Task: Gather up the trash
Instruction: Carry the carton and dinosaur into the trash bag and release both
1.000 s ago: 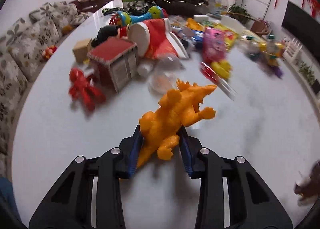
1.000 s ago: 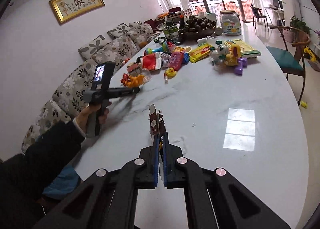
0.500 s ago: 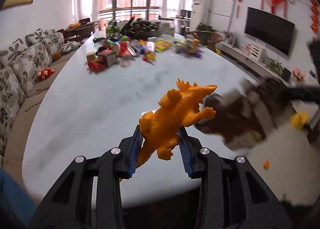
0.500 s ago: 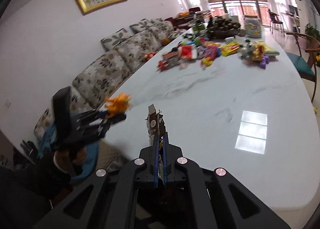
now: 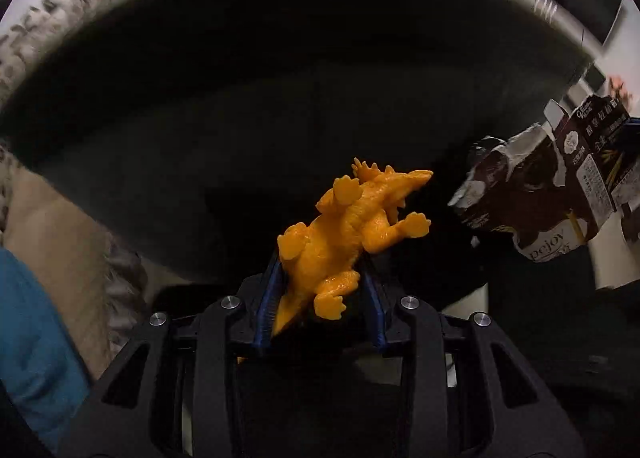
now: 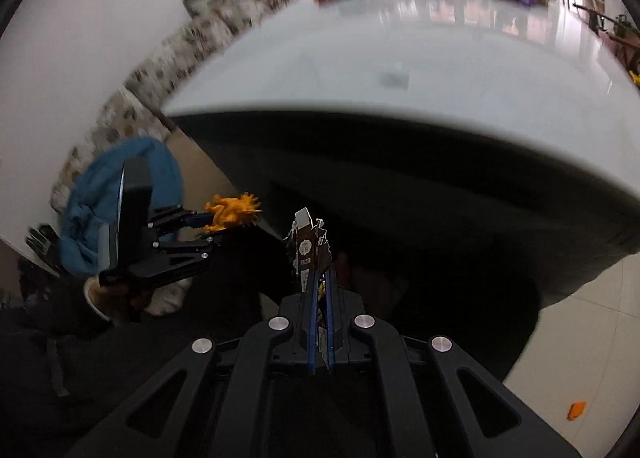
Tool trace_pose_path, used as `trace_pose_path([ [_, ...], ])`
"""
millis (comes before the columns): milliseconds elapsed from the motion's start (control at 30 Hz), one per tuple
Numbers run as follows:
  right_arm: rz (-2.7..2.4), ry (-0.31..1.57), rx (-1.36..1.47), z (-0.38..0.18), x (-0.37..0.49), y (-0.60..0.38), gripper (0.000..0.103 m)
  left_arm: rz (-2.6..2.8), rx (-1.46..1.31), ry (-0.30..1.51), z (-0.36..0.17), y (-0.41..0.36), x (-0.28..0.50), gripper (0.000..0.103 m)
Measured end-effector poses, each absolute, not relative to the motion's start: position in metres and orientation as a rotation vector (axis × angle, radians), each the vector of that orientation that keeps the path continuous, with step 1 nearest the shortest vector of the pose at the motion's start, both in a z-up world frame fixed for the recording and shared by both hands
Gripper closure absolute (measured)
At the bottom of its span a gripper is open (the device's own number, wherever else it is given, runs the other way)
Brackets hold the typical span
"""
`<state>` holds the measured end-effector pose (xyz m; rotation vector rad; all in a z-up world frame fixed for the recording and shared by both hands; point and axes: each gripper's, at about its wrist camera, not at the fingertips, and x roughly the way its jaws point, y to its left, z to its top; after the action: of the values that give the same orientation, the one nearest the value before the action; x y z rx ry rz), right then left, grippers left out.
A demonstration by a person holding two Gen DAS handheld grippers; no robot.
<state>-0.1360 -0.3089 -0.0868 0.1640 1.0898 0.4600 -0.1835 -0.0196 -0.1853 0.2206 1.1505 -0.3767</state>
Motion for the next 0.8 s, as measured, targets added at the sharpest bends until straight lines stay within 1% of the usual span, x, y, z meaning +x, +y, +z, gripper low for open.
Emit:
trace_pose_path([
  [33, 0.457, 1.113, 0.153, -0.101, -0.129, -0.304, 0.100, -0.377, 0.252, 1.182, -0.204, -0.024, -0.176, 0.067],
  [67, 0.456, 1.157, 0.140, -0.126, -0.116, -0.296, 0.100, -0.380, 0.273, 1.208, -0.216, -0.027, -0.171, 0.065],
  [100, 0.446, 1.182, 0.131, -0.142, -0.108, -0.292, 0.099, -0.374, 0.293, 1.239, -0.232, -0.032, -0.161, 0.061],
  [133, 0.441, 1.216, 0.122, -0.163, -0.097, -0.286, 0.097, -0.368, 0.315, 1.264, -0.245, -0.034, -0.156, 0.046],
  [167, 0.449, 1.255, 0.111, -0.183, -0.088, -0.280, 0.087, -0.376, 0.350, 1.295, -0.264, -0.039, -0.150, 0.035],
  [200, 0.451, 1.296, 0.089, -0.208, -0.078, -0.272, 0.060, -0.367, 0.371, 1.305, -0.275, -0.041, -0.147, 0.024],
  [233, 0.429, 1.299, 0.049, -0.225, -0.073, -0.267, 0.046, -0.358, 0.393, 1.317, -0.286, -0.041, -0.145, 0.022],
  [267, 0.421, 1.306, 0.009, -0.234, -0.071, -0.263, 0.036, -0.371, 0.422, 1.358, -0.300, -0.044, -0.142, 0.022],
  [300, 0.418, 1.343, -0.047, -0.247, -0.070, -0.258, 0.040, -0.368, 0.453, 1.385, -0.311, -0.045, -0.141, 0.022],
  [367, 0.453, 1.358, -0.023, -0.244, -0.078, -0.259, 0.041, -0.363, 0.507, 1.393, -0.315, -0.045, -0.148, 0.022],
  [433, 0.497, 1.316, -0.005, -0.216, -0.092, -0.264, 0.041, -0.384, 0.538, 1.356, -0.295, -0.040, -0.164, 0.022],
  [467, 0.527, 1.270, -0.009, -0.189, -0.102, -0.269, 0.040, -0.393, 0.536, 1.331, -0.282, -0.036, -0.169, 0.022],
  [500, 0.548, 1.233, -0.015, -0.169, -0.108, -0.273, 0.036, -0.403, 0.523, 1.302, -0.263, -0.030, -0.175, 0.022],
  [533, 0.574, 1.175, -0.032, -0.137, -0.116, -0.280, 0.033, -0.406, 0.502, 1.267, -0.239, -0.025, -0.183, 0.022],
  [567, 0.591, 1.107, -0.056, -0.099, -0.124, -0.288, 0.028, -0.410, 0.471, 1.214, -0.204, -0.017, -0.188, 0.022],
  [633, 0.594, 0.948, -0.095, -0.023, -0.135, -0.305, 0.021, -0.414, 0.416, 1.104, -0.137, -0.006, -0.188, 0.022],
  [667, 0.557, 0.842, -0.109, 0.017, -0.137, -0.318, 0.010, -0.408, 0.385, 0.999, -0.089, -0.001, -0.187, 0.020],
  [700, 0.514, 0.753, -0.112, 0.047, -0.133, -0.328, 0.005, -0.399, 0.359, 0.892, -0.047, 0.004, -0.184, 0.013],
  [767, 0.420, 0.561, -0.091, 0.106, -0.123, -0.350, 0.005, -0.338, 0.312, 0.678, 0.026, 0.008, -0.174, 0.010],
  [800, 0.389, 0.498, -0.076, 0.124, -0.113, -0.354, 0.005, -0.304, 0.297, 0.619, 0.046, 0.009, -0.167, 0.010],
])
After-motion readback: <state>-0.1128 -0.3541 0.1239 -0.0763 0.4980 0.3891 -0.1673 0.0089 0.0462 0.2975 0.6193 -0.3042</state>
